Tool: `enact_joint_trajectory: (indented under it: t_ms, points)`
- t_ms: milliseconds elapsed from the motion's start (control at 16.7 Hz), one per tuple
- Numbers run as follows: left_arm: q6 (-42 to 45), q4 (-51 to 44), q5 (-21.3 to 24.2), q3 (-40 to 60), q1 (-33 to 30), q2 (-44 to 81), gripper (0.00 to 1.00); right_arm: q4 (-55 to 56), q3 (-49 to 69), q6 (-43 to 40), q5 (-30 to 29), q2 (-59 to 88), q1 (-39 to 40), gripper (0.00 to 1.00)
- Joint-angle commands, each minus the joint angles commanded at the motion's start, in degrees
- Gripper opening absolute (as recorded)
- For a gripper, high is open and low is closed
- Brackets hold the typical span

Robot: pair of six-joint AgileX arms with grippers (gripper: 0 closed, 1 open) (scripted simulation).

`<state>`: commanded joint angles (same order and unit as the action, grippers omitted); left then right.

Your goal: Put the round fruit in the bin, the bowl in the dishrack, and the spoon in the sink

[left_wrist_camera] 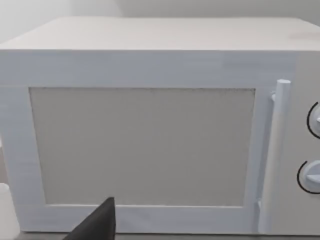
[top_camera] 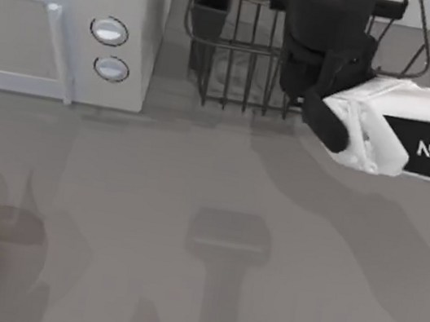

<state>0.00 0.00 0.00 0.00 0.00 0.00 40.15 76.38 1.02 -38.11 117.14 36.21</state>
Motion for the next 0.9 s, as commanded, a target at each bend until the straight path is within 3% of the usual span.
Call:
enact_joint_trajectory:
  t_ms: [660, 900]
  points:
    - [0.0, 0.0, 0.0, 0.0, 0.0, 0.0, 1.00, 0.0, 0.0, 0.0, 0.0, 0.0, 0.0, 0.98]
    - [0.0, 0.0, 0.0, 0.0, 0.0, 0.0, 1.00, 0.0, 0.0, 0.0, 0.0, 0.0, 0.0, 1.00]
